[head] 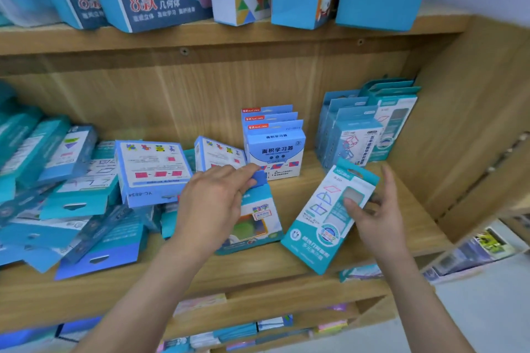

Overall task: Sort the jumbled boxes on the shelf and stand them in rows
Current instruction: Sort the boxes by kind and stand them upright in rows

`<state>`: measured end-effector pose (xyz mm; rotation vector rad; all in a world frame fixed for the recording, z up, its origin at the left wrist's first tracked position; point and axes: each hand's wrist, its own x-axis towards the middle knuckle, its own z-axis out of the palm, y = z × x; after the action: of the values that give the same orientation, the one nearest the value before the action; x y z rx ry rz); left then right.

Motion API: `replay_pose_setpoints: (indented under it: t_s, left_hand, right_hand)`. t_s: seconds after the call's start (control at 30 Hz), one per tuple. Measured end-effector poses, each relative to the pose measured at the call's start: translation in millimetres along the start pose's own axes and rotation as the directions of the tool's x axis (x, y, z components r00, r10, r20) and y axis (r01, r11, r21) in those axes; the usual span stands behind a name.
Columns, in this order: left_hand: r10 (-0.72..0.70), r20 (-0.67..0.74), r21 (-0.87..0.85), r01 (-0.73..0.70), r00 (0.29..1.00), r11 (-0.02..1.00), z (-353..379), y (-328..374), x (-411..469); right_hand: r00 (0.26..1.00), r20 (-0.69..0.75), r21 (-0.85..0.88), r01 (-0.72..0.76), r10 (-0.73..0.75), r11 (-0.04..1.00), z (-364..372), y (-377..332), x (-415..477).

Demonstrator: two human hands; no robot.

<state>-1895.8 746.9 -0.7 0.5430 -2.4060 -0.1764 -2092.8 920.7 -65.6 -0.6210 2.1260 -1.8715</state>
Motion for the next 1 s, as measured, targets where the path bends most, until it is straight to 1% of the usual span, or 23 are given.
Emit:
replay_pose_setpoints:
  t_s: [0.1,0.2,0.27,0.33,0.43,0.53,0.63,0.73,0.83,0.9,0.93,1.0]
  left_hand:
    - [0.061,-0.008,0.154,-0.059,0.998,0.986,7,8,-4]
    - [0.107,0.059,0.26,-0.119,0.992,0.958,10,22,-11]
    - [0.089,0.124,0.305,-0.123,0.988,0.944,10,26,-15]
    - [0.052,0.167,0.315,-0.103,0.985,0.943,7,25,-17]
    - [0.006,0.175,0.288,-0.056,0.985,0.956,0,21,-19]
    - [-0.04,0.129,0.216,0.011,0.991,0.976,-7,15,-24]
    - [-0.126,0.072,0.071,0.121,0.989,0.99,-10,7,-31]
    - [-0.196,0.025,-0.091,0.198,0.98,0.976,-10,2,-38]
    - [-0.262,0.036,-0.194,0.264,0.964,0.945,-12,0,-44]
    - [-0.243,0.034,-0.184,0.245,0.97,0.952,-15,0,-46]
    - [-0.191,0.002,-0.144,0.189,0.982,0.971,-17,1,-47]
    - [-0.01,-0.125,-0.021,0.007,0.992,1.0,-22,6,-47]
  right_hand:
    - [0.999,-0.034,0.134,-0.016,0.021,0.991,-6,-3,5]
    - [0.998,-0.006,0.254,-0.065,0.069,0.965,-7,-5,8]
    - [0.996,0.012,0.316,-0.088,0.089,0.945,-7,-7,9]
    - [0.996,0.015,0.369,-0.089,0.09,0.925,-8,-13,8]
    - [1.0,0.02,0.38,-0.027,0.021,0.925,-10,-29,8]
    - [0.995,0.091,0.391,0.007,-0.047,0.92,-7,-40,8]
    - [0.981,0.162,0.434,0.023,-0.103,0.901,1,-41,8]
    - [0.97,0.221,0.475,-0.014,-0.104,0.88,8,-38,9]
    - [0.956,0.276,0.478,-0.051,-0.095,0.877,8,-37,10]
    - [0.946,0.31,0.429,-0.047,-0.097,0.902,5,-36,9]
    - [0.939,0.328,0.386,-0.038,-0.099,0.922,3,-34,7]
    - [0.934,0.344,0.313,-0.013,-0.101,0.95,-1,-32,5]
